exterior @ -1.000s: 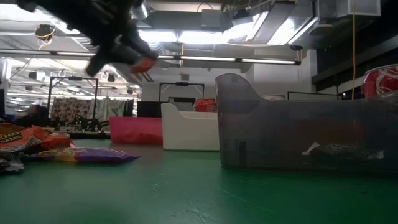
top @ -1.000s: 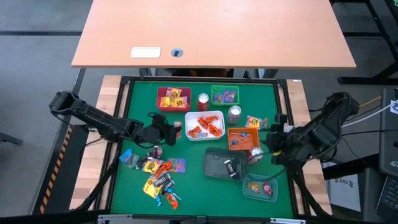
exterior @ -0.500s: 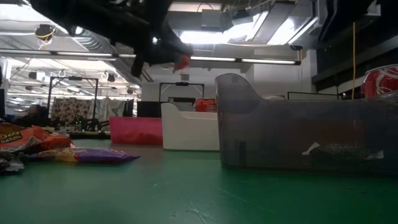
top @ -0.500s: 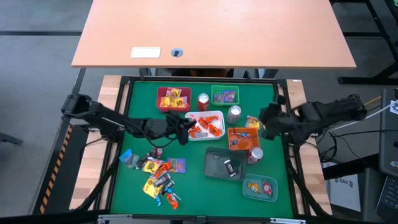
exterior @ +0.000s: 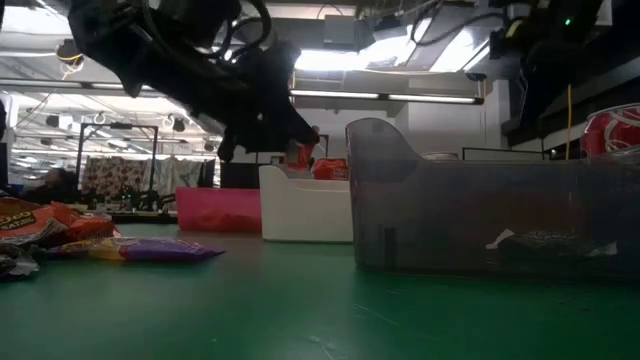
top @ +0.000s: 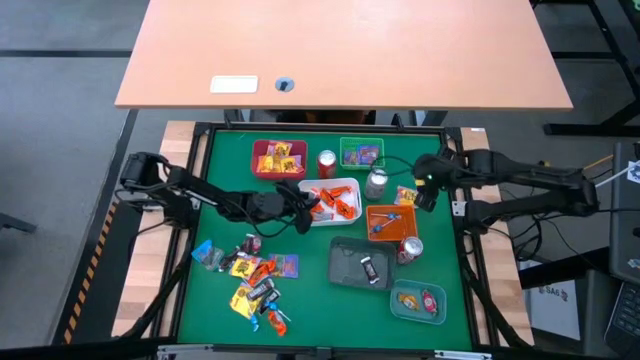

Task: Sort candy
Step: Put the orange candy into the white bin, then put the yellow candy into the red bin

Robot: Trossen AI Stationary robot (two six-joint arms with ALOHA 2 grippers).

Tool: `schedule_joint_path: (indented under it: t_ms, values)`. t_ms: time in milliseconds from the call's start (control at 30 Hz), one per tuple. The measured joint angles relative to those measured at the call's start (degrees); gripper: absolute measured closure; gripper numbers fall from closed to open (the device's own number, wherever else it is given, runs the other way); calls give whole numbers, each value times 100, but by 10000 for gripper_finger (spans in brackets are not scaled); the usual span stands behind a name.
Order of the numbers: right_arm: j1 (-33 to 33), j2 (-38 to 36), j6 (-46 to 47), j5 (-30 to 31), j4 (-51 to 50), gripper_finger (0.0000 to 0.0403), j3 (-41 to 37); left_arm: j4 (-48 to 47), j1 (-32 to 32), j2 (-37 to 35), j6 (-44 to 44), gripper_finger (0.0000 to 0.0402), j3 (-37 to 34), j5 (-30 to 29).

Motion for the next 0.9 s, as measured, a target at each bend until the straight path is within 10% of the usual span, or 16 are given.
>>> schedule_joint_path:
  t_ms: [433, 900]
  values:
    - [-2017, 180, -1133, -2103, 1242, 224, -571, 69, 187, 112, -20, 214, 0, 17]
    - [-2322, 1348, -1114, -2496, 1244, 224, -929, 57, 240, 112, -25, 208, 0, 15]
